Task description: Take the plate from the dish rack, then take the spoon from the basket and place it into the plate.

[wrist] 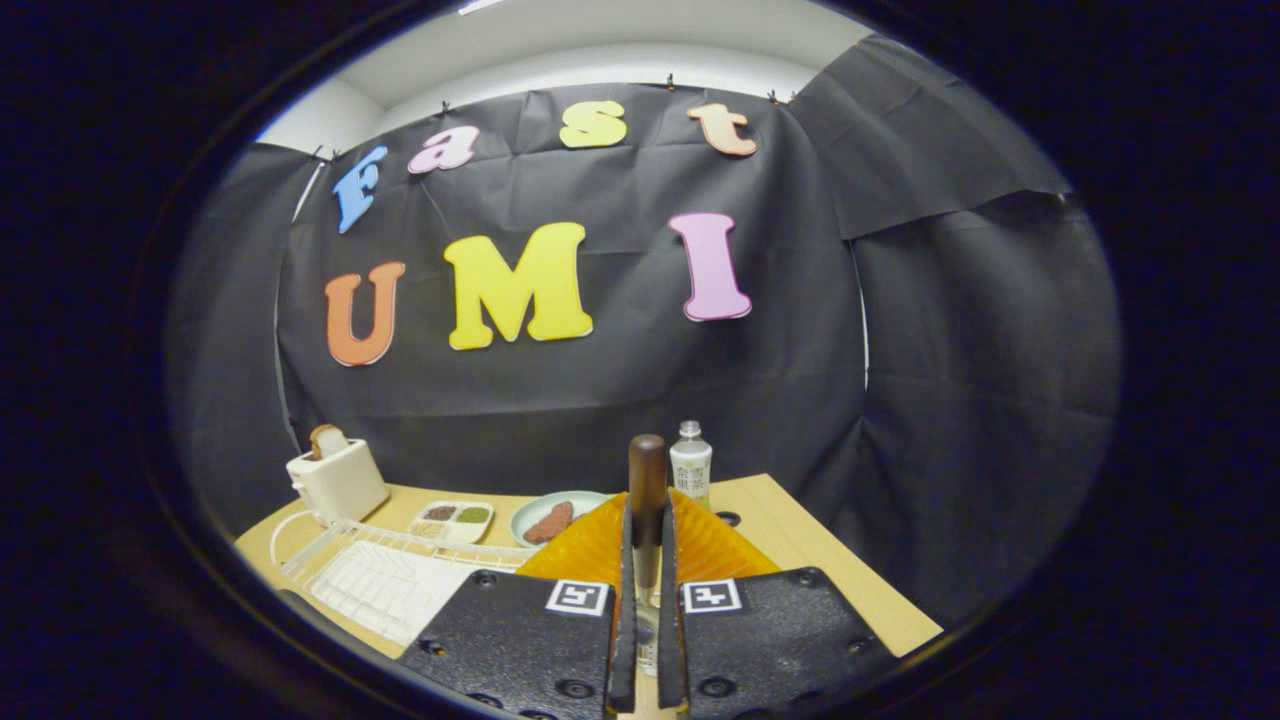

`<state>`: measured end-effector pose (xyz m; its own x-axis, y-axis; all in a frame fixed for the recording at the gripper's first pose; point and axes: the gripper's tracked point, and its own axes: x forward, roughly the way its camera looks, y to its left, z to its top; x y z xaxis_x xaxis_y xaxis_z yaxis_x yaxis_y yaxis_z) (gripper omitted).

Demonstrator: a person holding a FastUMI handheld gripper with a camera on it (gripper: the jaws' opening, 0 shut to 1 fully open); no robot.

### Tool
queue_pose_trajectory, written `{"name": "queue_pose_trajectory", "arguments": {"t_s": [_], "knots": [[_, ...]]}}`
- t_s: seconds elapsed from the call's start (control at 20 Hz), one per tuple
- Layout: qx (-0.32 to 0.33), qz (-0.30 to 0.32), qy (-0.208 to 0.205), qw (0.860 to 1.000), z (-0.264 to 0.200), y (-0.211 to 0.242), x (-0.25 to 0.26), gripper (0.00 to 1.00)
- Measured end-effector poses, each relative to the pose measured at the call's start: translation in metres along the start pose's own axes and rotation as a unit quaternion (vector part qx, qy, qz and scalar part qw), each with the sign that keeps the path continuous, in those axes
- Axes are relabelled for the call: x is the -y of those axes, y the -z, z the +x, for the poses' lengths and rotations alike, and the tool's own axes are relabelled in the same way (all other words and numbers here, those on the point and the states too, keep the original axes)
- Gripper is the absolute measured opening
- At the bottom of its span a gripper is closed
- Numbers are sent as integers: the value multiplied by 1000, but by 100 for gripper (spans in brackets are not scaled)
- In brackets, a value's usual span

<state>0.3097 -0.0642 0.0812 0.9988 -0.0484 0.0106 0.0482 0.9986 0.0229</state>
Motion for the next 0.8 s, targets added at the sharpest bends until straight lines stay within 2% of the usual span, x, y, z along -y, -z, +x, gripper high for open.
{"name": "queue_pose_trajectory", "arguments": {"t_s": [0.2,0.35,0.65,0.8], "knots": [[14,-6,-5,1000,-50,-15,-17,14],[14,-5,-6,1000,-86,-8,-30,14],[-22,34,-20,999,-134,63,-69,14],[-41,26,-28,998,-147,107,-92,14]]}}
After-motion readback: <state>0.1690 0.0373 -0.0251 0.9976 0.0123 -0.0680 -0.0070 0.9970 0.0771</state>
